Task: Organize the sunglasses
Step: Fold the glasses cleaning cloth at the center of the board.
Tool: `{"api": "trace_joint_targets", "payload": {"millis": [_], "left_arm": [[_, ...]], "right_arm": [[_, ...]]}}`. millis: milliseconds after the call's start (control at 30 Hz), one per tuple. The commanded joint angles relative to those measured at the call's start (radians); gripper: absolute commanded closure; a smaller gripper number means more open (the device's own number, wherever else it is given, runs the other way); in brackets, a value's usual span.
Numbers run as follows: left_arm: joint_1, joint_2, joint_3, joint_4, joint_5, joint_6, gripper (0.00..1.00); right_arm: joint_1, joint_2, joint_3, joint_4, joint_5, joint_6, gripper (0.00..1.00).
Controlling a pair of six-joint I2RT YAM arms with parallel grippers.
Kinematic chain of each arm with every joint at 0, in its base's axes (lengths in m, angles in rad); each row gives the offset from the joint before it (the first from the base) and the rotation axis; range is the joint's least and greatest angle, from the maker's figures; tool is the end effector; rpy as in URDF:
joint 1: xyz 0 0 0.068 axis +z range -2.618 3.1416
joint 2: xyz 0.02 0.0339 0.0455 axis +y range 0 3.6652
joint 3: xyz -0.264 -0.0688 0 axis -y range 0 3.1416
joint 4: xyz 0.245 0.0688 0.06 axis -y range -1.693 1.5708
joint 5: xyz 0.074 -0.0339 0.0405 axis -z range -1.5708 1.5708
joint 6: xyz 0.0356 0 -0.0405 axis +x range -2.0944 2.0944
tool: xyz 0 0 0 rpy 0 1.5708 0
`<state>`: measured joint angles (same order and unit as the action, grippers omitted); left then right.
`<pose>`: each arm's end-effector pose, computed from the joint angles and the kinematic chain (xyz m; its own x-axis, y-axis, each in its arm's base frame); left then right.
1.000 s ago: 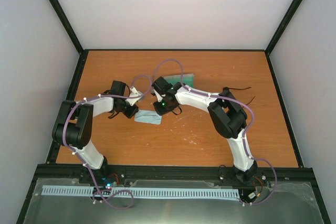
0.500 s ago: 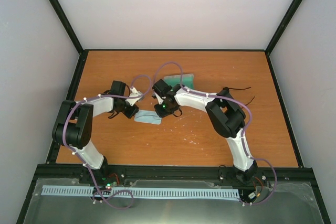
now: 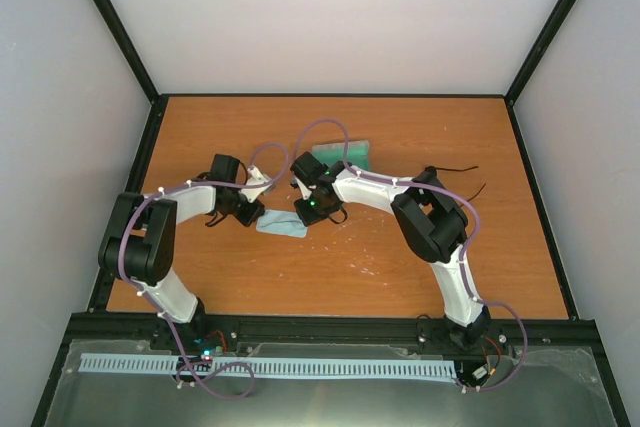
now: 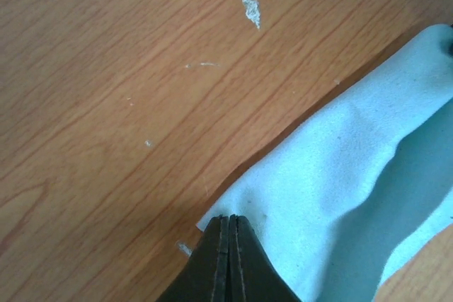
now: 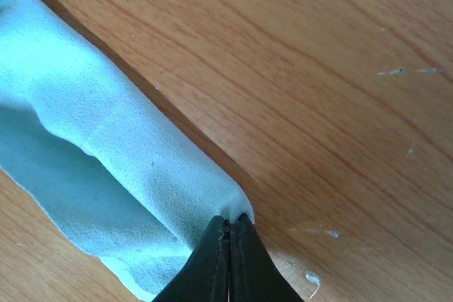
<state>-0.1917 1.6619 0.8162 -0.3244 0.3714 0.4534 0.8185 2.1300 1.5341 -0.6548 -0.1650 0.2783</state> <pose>0.2854 -0.0685 0.1341 -0.6740 0.5466 -0.4970 0.6805 0.7212 -0.1296 0.2901 0.3186 0.1459 -0.8312 -0.4916 -0.2597 -0.5483 0.8022 0.2364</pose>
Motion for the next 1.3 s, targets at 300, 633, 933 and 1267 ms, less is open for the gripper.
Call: {"api": "trace_joint_targets", "payload": {"millis": [300, 633, 933, 1267], "left_arm": [[0.001, -0.133, 0.046, -0.058, 0.051, -0.038, 1.0], [0.001, -0.008, 0.058, -0.047, 0.048, -0.027, 0.58], [0.001, 0.059, 0.064, -0.02, 0.031, -0.004, 0.67], [-0.023, 0.019, 0.003, -0.034, 0.063, -0.002, 0.99]], "right_arm": [[-0.002, -0.079, -0.047, 0.05, 0.094, 0.014, 0.97], [-0.002, -0.052, -0.037, 0.039, 0.065, 0.01, 0.97], [-0.001, -0.05, -0.038, 0.037, 0.058, 0.006, 0.97], [-0.001, -0.05, -0.035, 0.038, 0.06, 0.009, 0.97]]}}
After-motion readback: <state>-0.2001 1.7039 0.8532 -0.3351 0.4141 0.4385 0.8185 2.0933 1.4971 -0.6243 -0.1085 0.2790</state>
